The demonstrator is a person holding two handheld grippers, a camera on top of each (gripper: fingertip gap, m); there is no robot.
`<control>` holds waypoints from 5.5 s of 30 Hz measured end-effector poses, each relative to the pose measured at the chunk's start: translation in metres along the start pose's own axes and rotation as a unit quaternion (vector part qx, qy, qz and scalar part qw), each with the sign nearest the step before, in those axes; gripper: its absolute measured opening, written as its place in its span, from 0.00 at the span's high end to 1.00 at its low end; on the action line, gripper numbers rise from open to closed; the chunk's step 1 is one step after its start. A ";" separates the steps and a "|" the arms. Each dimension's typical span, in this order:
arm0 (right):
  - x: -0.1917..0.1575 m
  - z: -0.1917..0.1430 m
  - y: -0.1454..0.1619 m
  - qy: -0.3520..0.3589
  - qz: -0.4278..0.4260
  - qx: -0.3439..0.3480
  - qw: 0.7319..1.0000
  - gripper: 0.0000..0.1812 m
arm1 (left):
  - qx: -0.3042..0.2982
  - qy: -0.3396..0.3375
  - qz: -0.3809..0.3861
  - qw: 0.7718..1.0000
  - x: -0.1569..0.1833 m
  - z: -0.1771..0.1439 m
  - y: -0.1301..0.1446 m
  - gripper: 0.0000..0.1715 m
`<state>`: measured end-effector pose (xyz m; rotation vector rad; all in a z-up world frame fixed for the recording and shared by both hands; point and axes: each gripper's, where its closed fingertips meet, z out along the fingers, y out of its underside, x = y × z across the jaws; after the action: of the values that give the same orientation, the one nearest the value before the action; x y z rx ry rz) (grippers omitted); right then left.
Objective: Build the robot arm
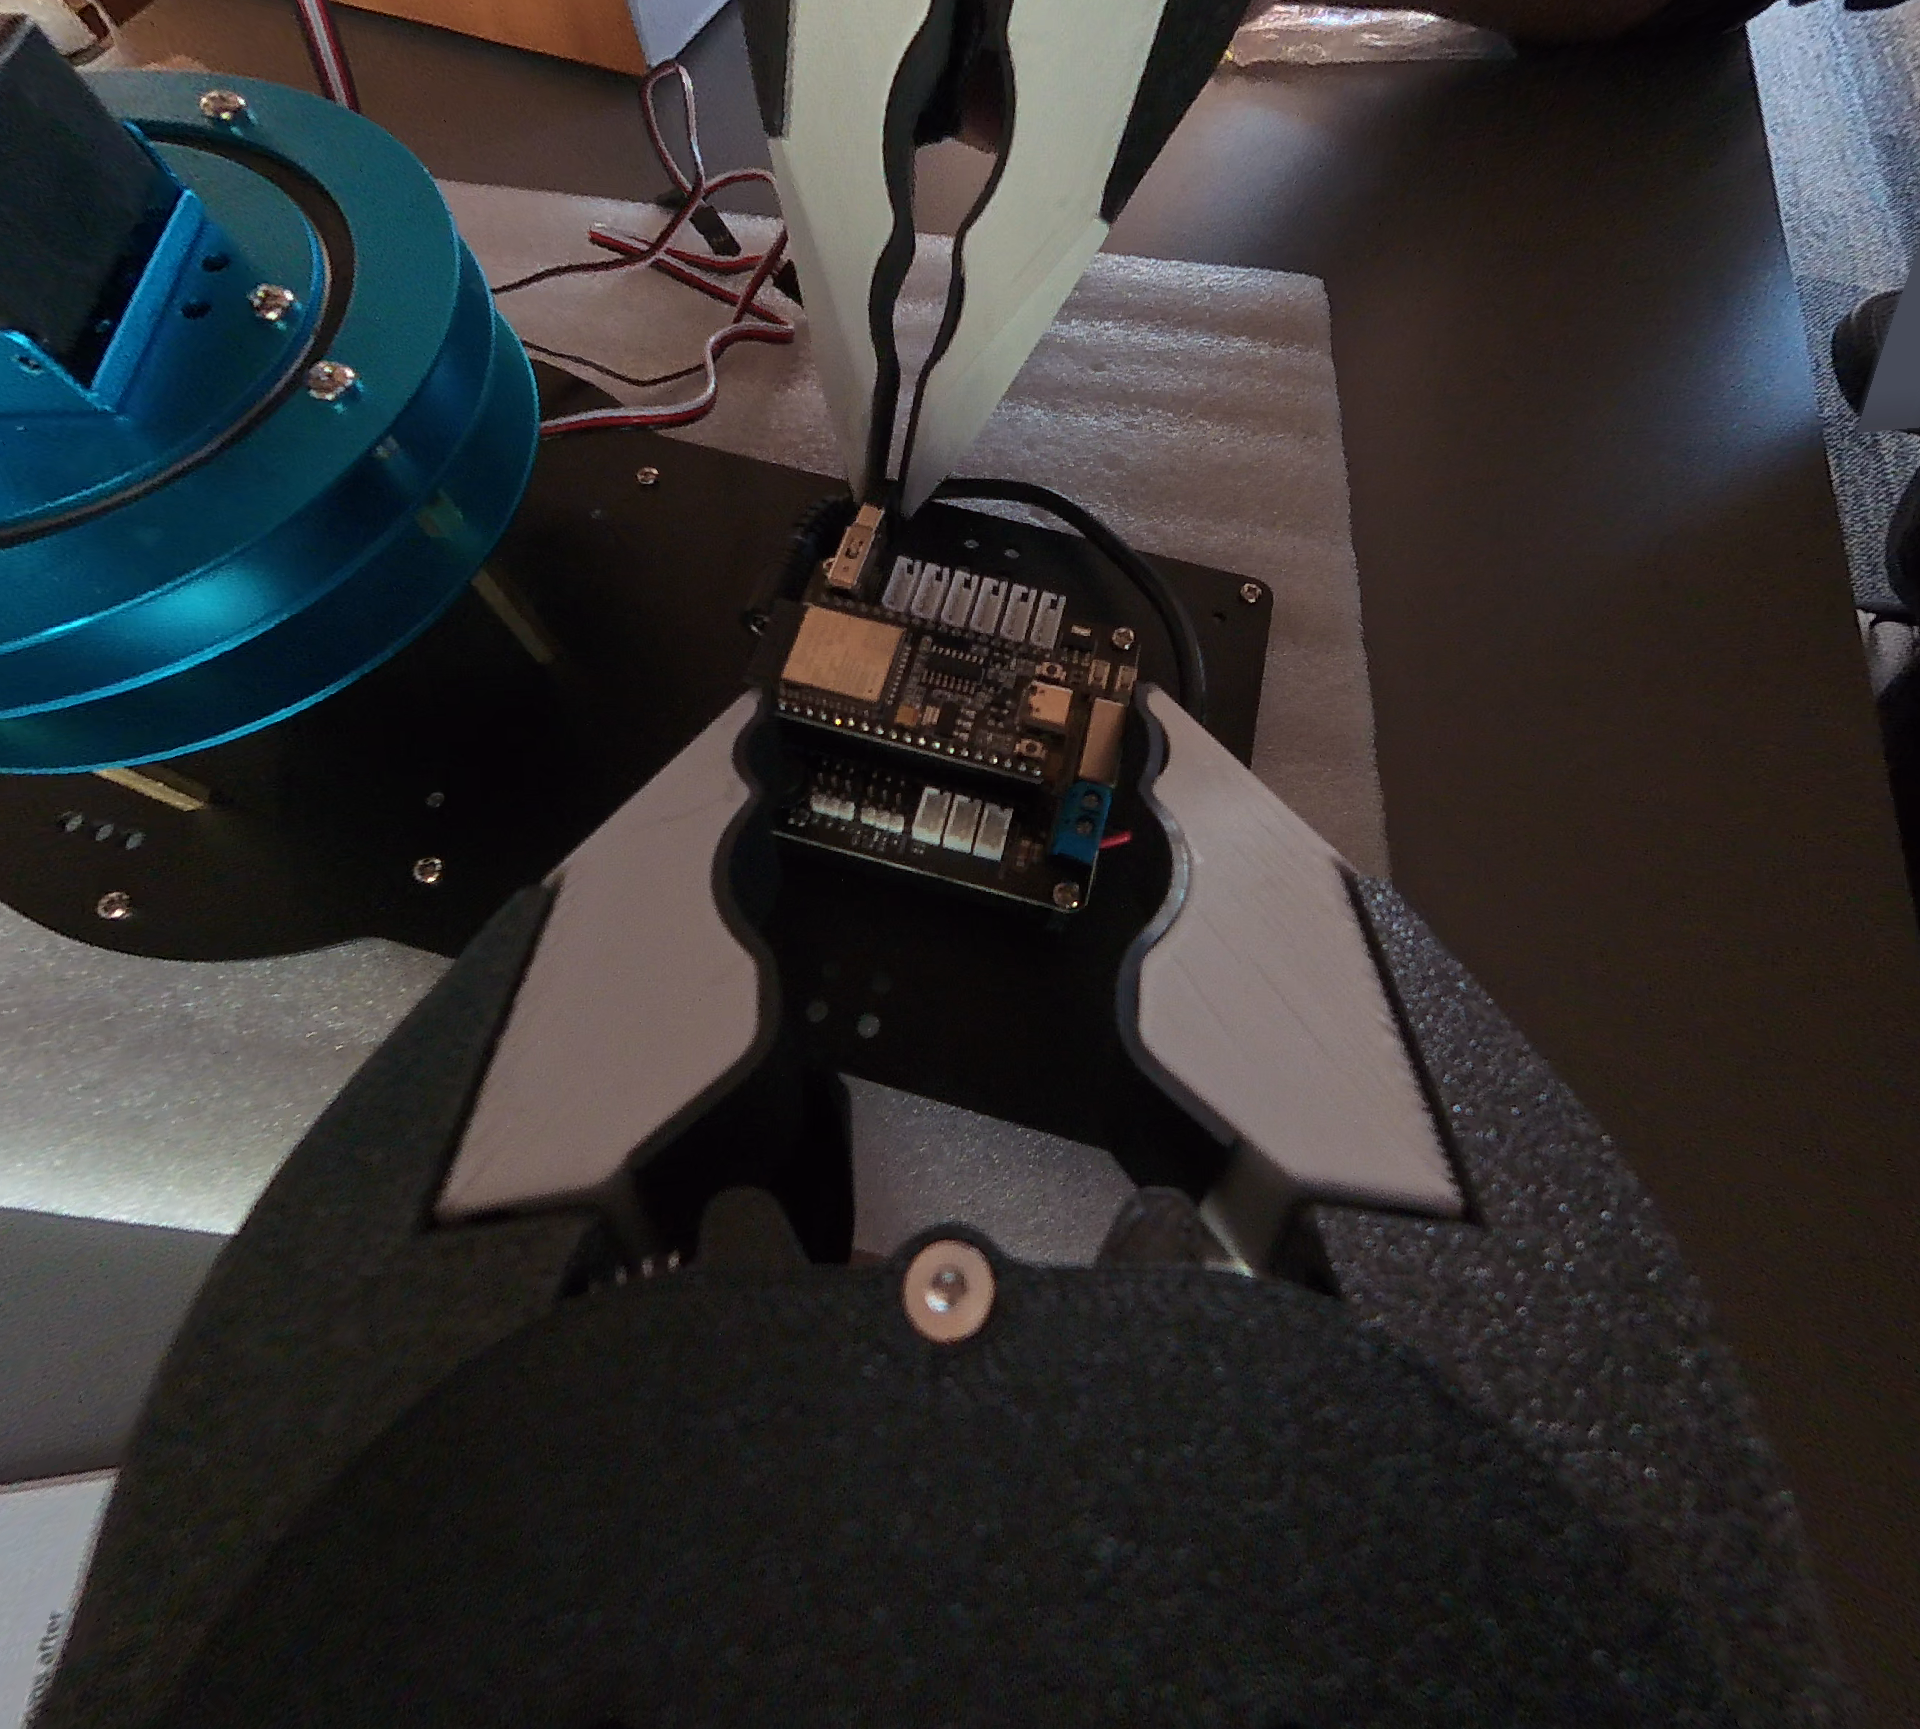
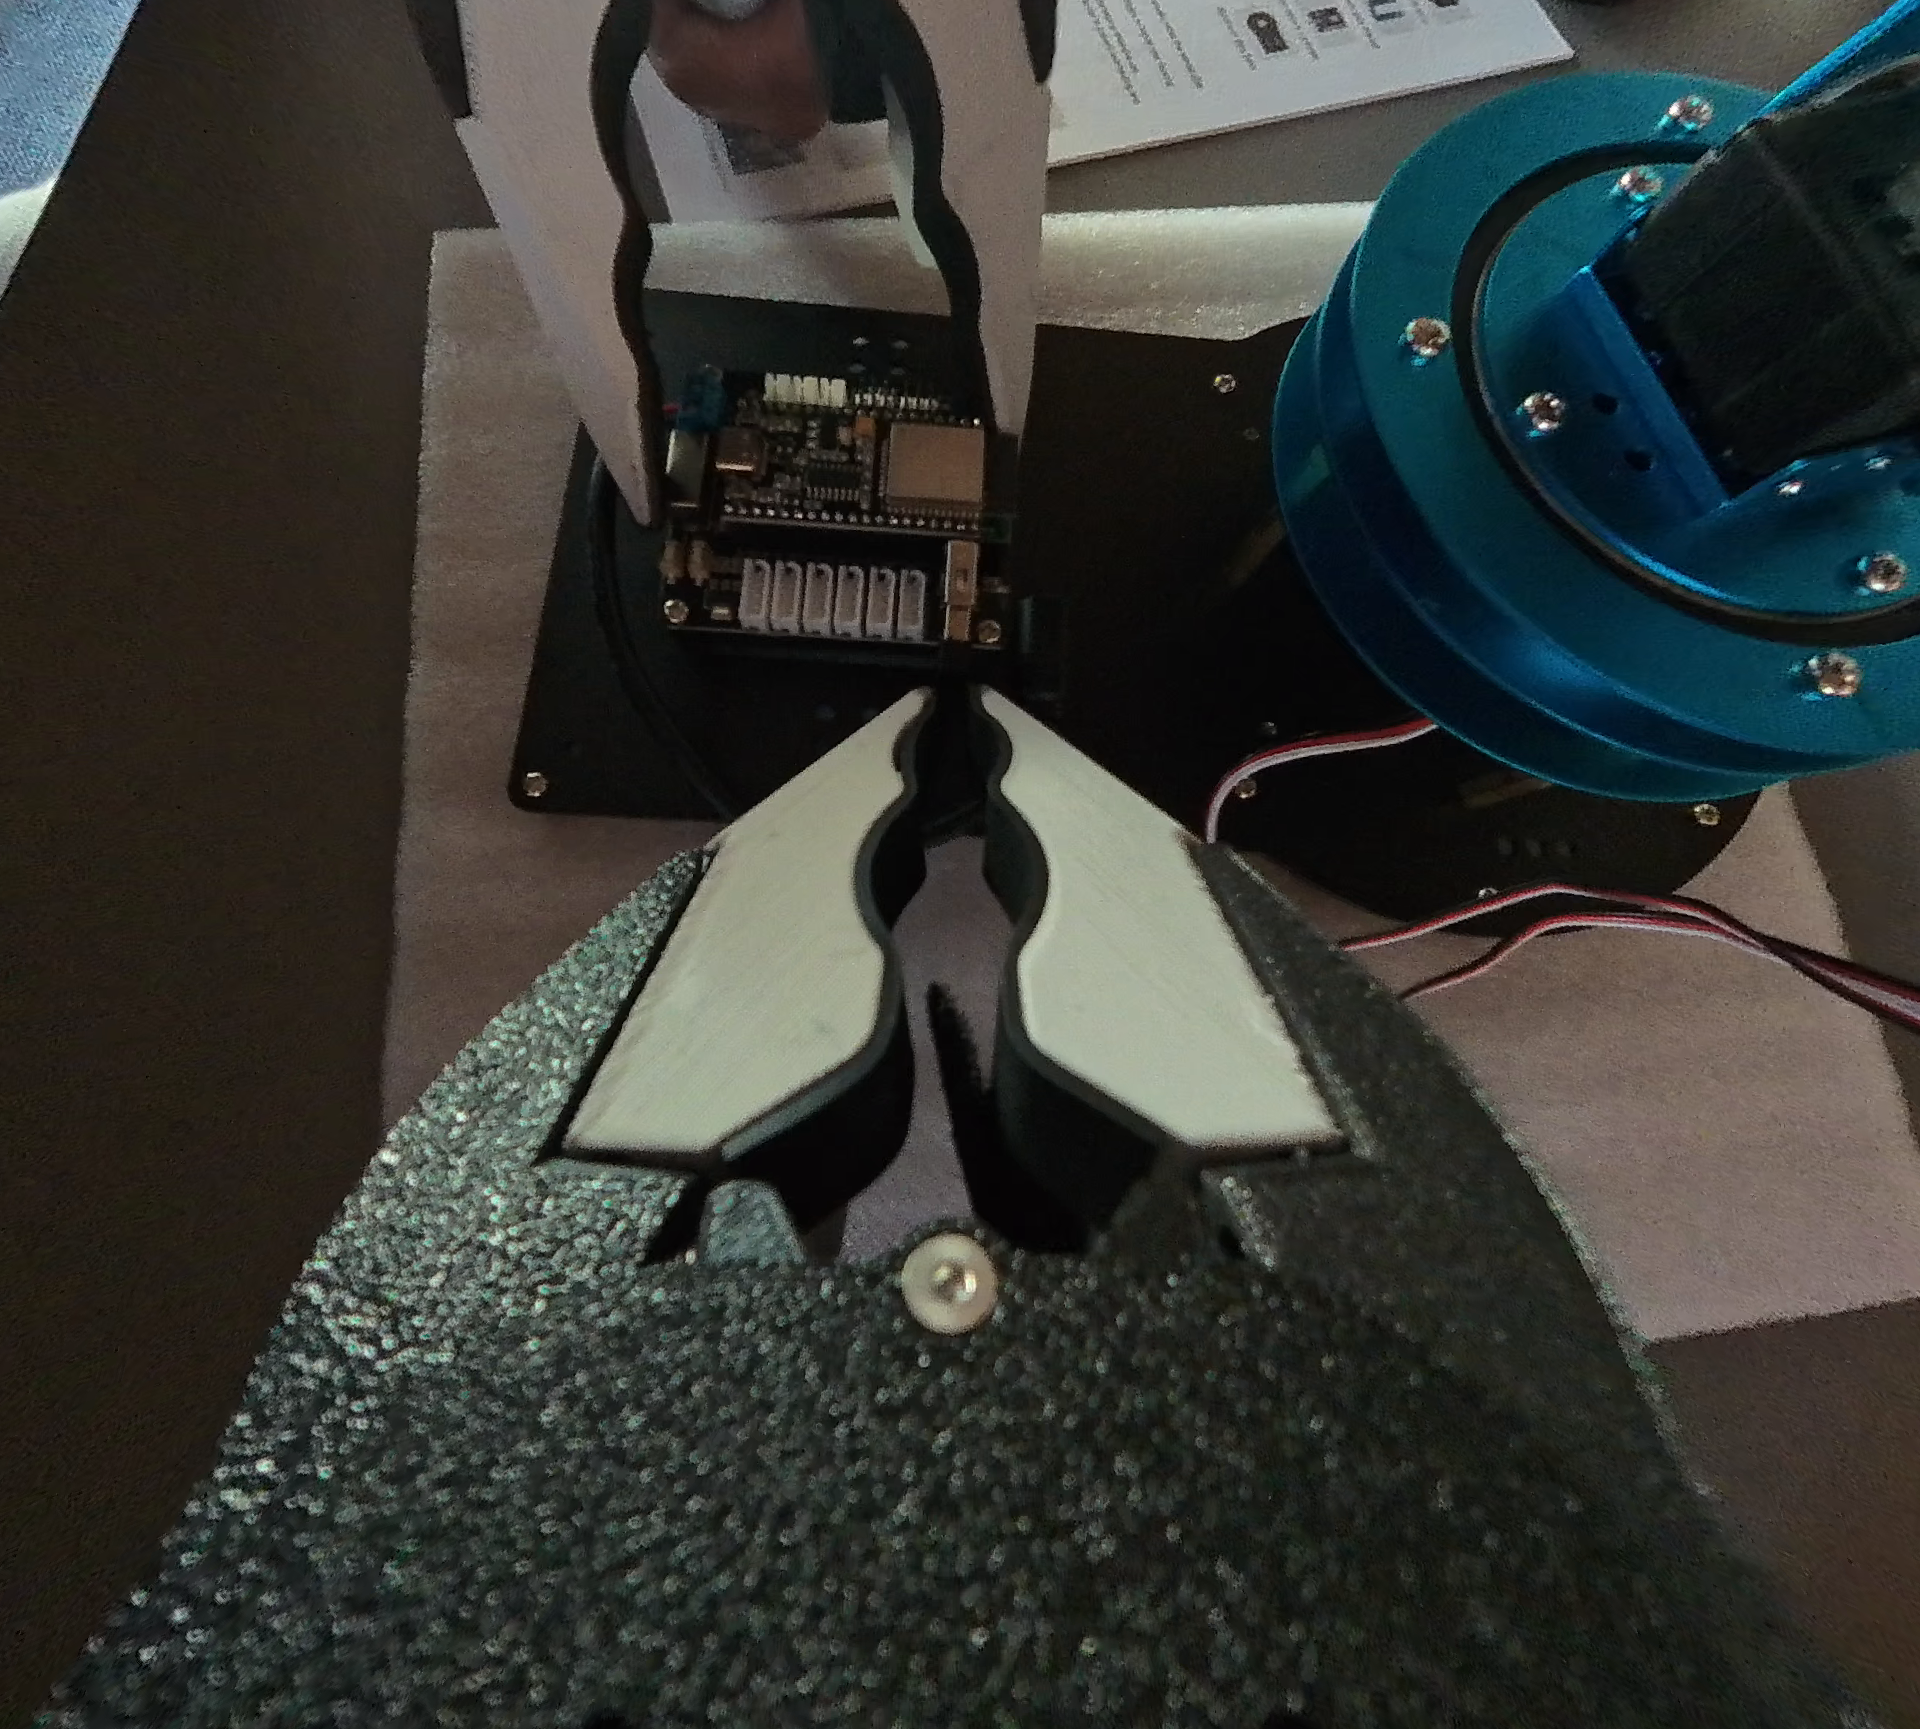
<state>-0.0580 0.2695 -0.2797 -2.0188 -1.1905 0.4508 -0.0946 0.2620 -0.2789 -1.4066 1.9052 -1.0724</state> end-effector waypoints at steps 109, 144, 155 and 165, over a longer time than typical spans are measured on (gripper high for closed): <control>0.003 0.022 -0.009 -0.248 -0.598 -0.236 0.725 0.70 | 0.312 -0.271 -0.427 0.804 0.255 -0.050 0.087 0.65; -0.002 -0.009 -0.050 -0.176 -0.490 -0.184 0.834 0.67 | 0.330 -0.287 -0.403 0.804 0.257 -0.061 0.078 0.66; -0.012 -0.009 -0.003 0.015 0.010 -0.047 0.999 0.87 | 0.358 -0.295 -0.388 0.796 0.257 -0.067 0.065 0.66; 0.002 0.003 0.005 0.071 0.068 0.037 0.994 1.00 | 0.214 -0.336 -0.267 0.877 0.150 -0.107 0.002 0.72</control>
<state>-0.0558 0.2712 -0.2849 -2.0391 -0.9400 0.4047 -0.2273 0.1503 -0.2171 -1.7639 0.7457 -0.9670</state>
